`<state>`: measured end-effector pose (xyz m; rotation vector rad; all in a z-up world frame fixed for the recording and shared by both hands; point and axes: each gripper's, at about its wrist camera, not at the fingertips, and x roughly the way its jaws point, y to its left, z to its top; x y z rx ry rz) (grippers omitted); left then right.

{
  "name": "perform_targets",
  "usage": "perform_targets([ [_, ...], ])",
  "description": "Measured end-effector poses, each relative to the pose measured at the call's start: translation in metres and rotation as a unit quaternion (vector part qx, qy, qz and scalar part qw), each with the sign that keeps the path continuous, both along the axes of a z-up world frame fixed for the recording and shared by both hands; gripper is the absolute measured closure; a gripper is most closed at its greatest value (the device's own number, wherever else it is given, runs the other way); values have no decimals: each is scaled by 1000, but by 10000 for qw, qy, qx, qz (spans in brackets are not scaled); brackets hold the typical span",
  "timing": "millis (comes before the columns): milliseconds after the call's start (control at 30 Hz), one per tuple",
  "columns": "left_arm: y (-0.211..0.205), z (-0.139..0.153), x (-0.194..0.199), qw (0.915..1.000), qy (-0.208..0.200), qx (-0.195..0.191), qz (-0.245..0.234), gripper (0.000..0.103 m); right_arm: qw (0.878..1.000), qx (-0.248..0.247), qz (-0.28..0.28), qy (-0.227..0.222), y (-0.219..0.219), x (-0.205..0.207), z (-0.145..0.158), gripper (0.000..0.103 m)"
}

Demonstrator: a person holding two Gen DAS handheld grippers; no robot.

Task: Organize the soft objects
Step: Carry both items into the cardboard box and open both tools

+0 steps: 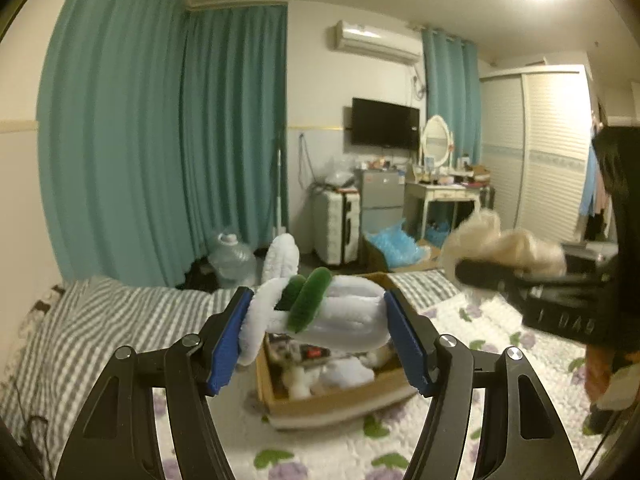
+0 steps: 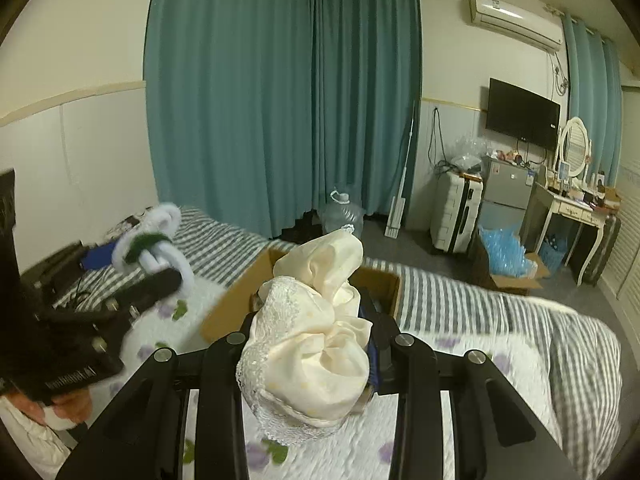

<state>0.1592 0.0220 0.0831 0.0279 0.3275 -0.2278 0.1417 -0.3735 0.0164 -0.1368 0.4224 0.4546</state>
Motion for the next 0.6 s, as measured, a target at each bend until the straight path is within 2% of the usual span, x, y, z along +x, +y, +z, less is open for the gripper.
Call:
perform_targets([
  [100, -1, -6, 30, 9999, 133, 61, 52, 37, 10000, -60, -51, 33, 9, 28, 4, 69],
  [200, -2, -16, 61, 9994, 300, 132, 96, 37, 9997, -64, -82, 234, 18, 63, -5, 69],
  [400, -8, -42, 112, 9974, 600, 359, 165, 37, 9975, -104, -101, 692, 39, 131, -43, 69],
  [600, -7, -68, 146, 9949, 904, 413, 147, 38, 9951, -34, -76, 988, 42, 166, -83, 69],
])
